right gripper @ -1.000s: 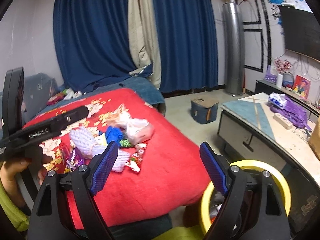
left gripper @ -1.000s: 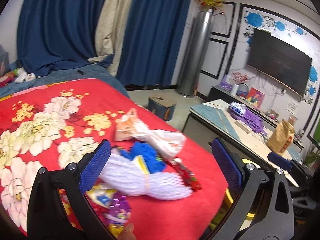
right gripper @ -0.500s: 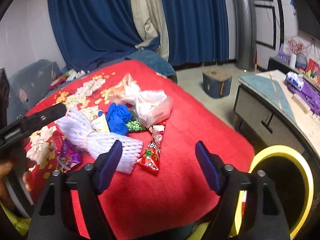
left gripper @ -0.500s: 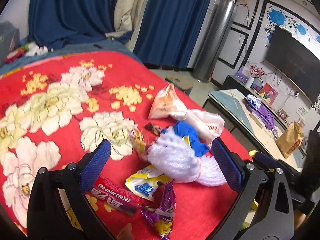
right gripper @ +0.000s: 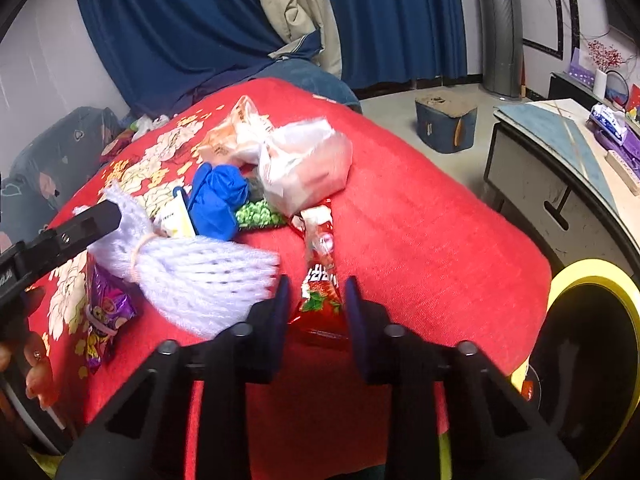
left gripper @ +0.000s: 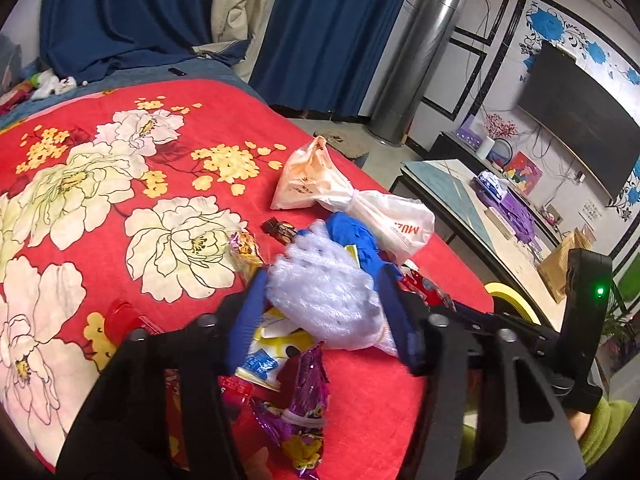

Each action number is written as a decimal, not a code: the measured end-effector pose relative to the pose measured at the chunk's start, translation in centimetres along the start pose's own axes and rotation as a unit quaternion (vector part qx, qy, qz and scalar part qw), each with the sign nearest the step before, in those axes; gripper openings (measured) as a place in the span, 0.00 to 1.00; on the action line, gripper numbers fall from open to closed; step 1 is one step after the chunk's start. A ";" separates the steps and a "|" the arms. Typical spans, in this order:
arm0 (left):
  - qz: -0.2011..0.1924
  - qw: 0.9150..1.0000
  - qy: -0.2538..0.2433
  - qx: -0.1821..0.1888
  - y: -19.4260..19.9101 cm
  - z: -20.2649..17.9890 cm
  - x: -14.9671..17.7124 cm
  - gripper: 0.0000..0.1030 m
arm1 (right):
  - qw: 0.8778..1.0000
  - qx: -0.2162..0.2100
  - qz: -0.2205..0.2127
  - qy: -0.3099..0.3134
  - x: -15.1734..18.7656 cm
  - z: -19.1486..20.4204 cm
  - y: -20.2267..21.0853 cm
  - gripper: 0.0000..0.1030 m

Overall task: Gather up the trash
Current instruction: 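Grasp the white foam net with the left tool while the right tool grasps a red candy wrapper, then carry the foam net and wrapper over the bin and open both tools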

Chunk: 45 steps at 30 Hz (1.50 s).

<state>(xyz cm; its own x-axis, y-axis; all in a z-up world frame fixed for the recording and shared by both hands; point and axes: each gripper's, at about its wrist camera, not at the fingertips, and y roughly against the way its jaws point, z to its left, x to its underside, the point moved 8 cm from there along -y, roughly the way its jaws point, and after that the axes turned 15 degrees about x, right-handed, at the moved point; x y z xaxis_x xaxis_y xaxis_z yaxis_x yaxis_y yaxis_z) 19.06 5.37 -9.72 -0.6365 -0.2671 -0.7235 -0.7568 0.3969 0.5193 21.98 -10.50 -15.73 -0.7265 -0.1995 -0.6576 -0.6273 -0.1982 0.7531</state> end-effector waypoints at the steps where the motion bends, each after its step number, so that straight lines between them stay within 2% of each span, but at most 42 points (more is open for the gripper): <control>1: 0.001 1.000 -0.003 0.000 0.0 -0.2 0.0 0.35 | 1.000 0.001 0.000 -0.001 0.1 -0.2 0.1 0.24; 6: 0.001 1.000 -0.011 0.016 0.1 -0.9 -0.1 0.22 | 1.000 0.002 -0.002 0.000 0.5 -0.7 0.7 0.22; 12: -0.005 0.999 -0.032 0.034 0.5 -2.1 -0.6 0.18 | 1.000 0.004 -0.011 0.001 1.1 -1.2 1.6 0.17; 17: -0.022 0.998 -0.046 0.035 1.4 -2.9 -1.3 0.17 | 0.999 0.009 -0.036 0.013 1.0 -1.4 2.9 0.11; 27: -0.067 0.994 -0.072 0.043 3.8 -4.9 -3.1 0.17 | 0.996 -0.005 -0.087 0.000 -0.7 -2.6 6.6 0.07; 45: -0.063 0.988 -0.122 0.070 3.1 -10.0 -2.1 0.17 | 0.992 0.014 -0.121 -0.016 -1.0 -7.1 11.4 0.07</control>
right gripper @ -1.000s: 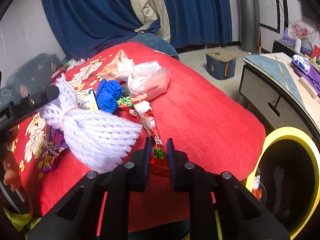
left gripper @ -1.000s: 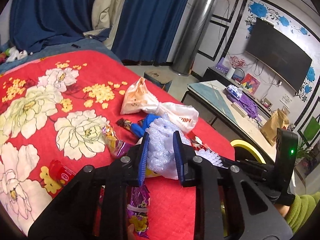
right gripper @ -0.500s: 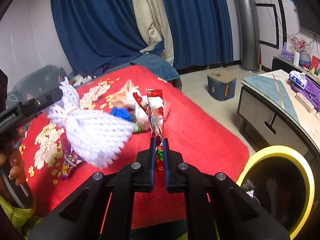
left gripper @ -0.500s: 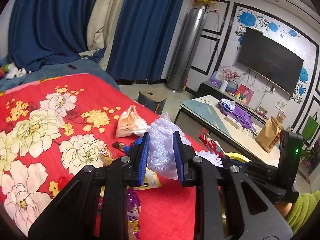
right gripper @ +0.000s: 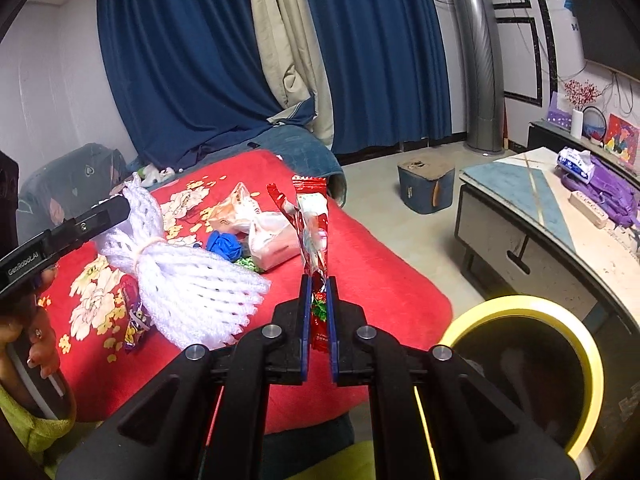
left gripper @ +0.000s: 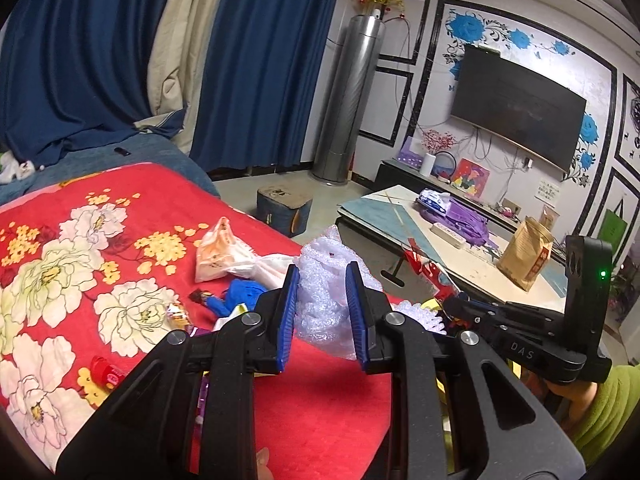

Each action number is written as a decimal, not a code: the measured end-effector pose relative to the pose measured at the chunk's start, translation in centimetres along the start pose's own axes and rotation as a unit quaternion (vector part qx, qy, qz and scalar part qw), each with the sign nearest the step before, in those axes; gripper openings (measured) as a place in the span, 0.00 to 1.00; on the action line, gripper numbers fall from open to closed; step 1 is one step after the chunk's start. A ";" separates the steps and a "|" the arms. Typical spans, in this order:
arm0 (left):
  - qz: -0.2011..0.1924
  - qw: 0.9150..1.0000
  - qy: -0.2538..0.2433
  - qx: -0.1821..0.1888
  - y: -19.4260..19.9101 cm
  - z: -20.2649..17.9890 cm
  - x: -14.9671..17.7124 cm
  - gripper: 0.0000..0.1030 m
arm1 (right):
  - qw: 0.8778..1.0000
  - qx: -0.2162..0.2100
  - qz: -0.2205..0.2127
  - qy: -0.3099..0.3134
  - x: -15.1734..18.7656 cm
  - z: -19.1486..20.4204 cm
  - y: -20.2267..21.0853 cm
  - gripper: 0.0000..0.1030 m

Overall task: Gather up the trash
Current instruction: 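Carry the foam net and wrapper over the bin and open both tools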

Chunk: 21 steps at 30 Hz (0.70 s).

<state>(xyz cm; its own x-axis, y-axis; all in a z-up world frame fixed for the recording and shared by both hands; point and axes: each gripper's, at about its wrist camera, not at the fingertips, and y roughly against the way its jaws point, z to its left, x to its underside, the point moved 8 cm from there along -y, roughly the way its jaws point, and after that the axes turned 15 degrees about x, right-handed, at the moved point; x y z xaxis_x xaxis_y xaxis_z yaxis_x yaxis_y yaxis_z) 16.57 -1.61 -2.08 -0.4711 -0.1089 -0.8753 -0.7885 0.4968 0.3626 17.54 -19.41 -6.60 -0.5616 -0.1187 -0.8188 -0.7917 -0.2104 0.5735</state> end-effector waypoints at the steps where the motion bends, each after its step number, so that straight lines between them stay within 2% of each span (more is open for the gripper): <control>1: 0.002 1.000 -0.002 0.002 -0.2 -0.2 0.1 0.17 | 1.000 0.002 -0.002 0.001 0.0 -0.1 0.2 0.07; 10: 0.009 1.000 -0.015 0.013 -1.6 -2.0 0.5 0.17 | 1.000 0.022 -0.014 -0.004 0.1 -2.2 1.5 0.07; 21: 0.033 0.998 -0.041 0.041 -5.1 -5.6 1.2 0.17 | 0.998 0.058 -0.011 -0.032 0.7 -7.3 2.0 0.07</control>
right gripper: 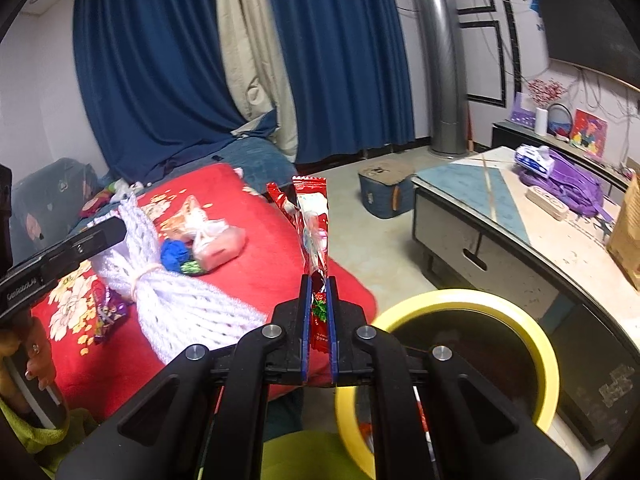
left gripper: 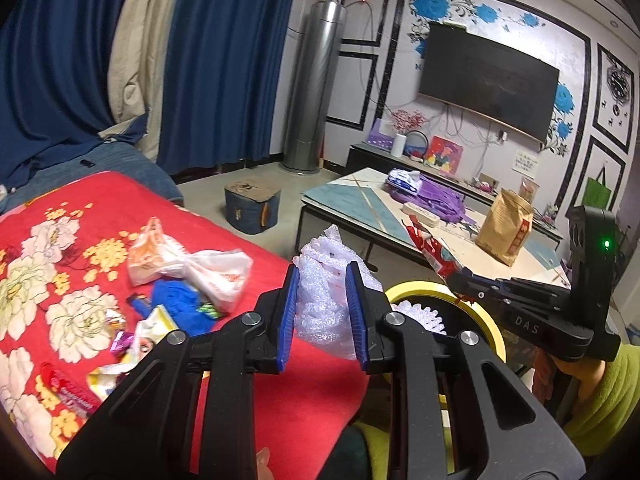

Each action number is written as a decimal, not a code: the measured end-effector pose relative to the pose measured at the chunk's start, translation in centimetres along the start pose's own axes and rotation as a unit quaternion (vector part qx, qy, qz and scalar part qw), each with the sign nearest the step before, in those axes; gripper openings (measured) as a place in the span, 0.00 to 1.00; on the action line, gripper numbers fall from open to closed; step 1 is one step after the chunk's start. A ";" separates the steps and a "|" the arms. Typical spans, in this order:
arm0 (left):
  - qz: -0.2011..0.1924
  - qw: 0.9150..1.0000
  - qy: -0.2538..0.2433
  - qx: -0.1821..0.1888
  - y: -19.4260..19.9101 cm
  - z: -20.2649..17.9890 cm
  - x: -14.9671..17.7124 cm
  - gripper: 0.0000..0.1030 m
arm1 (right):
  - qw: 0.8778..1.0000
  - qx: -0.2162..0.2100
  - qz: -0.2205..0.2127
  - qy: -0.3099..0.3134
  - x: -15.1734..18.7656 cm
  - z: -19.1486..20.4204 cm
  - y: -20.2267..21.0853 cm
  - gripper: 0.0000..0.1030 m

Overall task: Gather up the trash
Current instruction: 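Carry the foam net and wrapper over the bin and open both tools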

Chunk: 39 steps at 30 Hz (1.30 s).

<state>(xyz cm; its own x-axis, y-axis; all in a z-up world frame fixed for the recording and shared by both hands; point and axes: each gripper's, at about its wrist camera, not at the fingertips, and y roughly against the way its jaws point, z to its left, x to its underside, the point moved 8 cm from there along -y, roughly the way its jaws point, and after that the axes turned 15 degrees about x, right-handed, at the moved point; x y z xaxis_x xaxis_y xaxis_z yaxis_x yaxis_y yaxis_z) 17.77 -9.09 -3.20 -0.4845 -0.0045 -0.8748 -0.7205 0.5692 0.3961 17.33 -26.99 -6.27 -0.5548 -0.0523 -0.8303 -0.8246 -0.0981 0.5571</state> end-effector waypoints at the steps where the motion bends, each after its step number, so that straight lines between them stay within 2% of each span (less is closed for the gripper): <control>1: 0.003 1.000 -0.002 0.003 -0.3 -0.2 0.0 0.17 | 1.000 0.003 0.000 -0.003 0.1 -0.5 -0.1 0.07; 15: 0.044 0.998 -0.035 0.039 -5.9 -4.7 1.6 0.17 | 0.997 0.045 0.017 -0.052 1.0 -6.5 -1.5 0.07; 25: 0.068 0.995 -0.057 0.052 -9.4 -6.4 2.8 0.17 | 0.994 0.068 0.045 -0.074 2.7 -10.1 -3.3 0.07; 39: 0.106 0.989 -0.084 0.067 -14.4 -8.2 5.4 0.17 | 0.989 0.095 0.072 -0.085 4.9 -12.8 -5.2 0.07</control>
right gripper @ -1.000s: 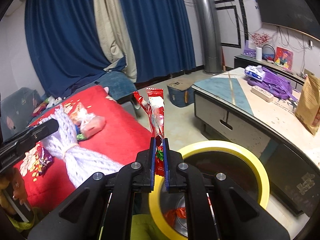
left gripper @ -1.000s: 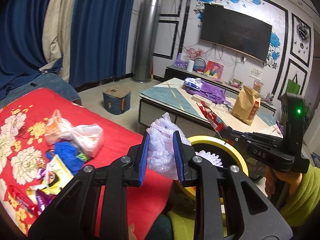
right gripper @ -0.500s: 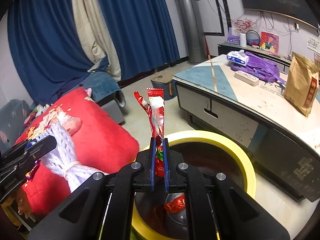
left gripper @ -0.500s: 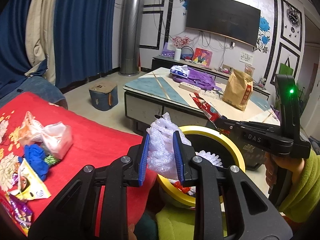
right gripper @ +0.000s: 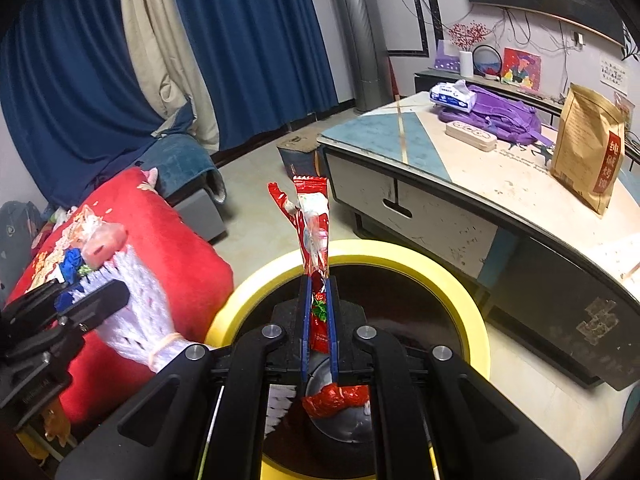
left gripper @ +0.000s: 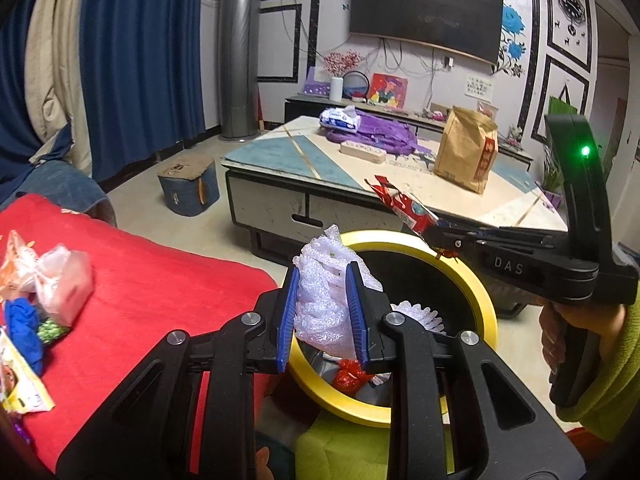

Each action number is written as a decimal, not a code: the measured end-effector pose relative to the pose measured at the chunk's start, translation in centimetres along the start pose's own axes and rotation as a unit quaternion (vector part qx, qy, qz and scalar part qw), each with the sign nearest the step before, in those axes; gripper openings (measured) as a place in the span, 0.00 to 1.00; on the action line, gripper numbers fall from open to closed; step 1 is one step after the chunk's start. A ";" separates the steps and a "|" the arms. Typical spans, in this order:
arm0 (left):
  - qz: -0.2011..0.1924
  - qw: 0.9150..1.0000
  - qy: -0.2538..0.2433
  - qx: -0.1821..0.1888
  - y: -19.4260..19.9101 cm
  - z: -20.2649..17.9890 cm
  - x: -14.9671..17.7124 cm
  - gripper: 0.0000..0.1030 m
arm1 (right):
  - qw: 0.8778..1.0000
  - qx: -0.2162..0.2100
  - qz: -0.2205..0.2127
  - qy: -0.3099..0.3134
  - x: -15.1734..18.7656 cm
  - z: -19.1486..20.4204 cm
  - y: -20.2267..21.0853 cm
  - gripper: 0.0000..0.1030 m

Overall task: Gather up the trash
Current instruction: 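Carry the foam net and wrapper over the bin and open both tools, then withdraw both tools from the bin back toward the bedspread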

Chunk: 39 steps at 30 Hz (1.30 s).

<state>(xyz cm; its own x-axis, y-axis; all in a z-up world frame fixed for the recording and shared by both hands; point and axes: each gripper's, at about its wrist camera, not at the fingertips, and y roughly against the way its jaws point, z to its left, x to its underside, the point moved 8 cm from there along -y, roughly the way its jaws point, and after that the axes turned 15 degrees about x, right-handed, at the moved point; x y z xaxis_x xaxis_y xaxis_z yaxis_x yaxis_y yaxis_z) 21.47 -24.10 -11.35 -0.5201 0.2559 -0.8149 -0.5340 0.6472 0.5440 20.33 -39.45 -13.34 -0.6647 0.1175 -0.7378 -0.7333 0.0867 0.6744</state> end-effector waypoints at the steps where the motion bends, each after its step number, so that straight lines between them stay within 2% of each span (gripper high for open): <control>1: 0.003 1.000 -0.001 0.002 -0.3 0.1 0.1 0.17 | 1.000 0.001 0.004 -0.002 0.2 -0.1 -0.2 0.07; 13: 0.042 0.999 0.006 0.027 -4.2 -0.1 2.3 0.18 | 0.998 0.014 0.050 -0.016 1.7 -1.2 -2.5 0.08; 23: 0.055 0.997 0.016 0.047 -5.0 -0.4 3.2 0.19 | 0.997 0.015 0.074 -0.026 2.6 -1.7 -3.5 0.11; 29: 0.051 0.997 0.014 0.056 -4.9 -1.0 3.0 0.31 | 0.996 0.016 0.078 -0.029 2.7 -1.8 -3.6 0.12; 31: 0.052 0.997 0.017 0.059 -4.9 -1.1 3.0 0.38 | 0.996 0.017 0.079 -0.030 2.7 -2.0 -3.7 0.14; 32: 0.053 0.997 0.019 0.060 -4.9 -1.1 3.1 0.40 | 0.996 0.018 0.080 -0.031 2.7 -2.0 -3.7 0.17; 39: 0.040 0.997 0.030 0.055 -3.7 -0.8 2.9 0.75 | 0.996 0.022 0.076 -0.041 2.6 -2.5 -3.4 0.39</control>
<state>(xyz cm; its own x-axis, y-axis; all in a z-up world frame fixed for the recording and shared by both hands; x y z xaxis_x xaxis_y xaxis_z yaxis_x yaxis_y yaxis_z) 21.44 -26.31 -15.53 -0.5979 0.2683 -0.7553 -0.4155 0.7020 0.5784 20.75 -41.93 -17.65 -0.7515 0.2134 -0.6243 -0.6175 0.1057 0.7795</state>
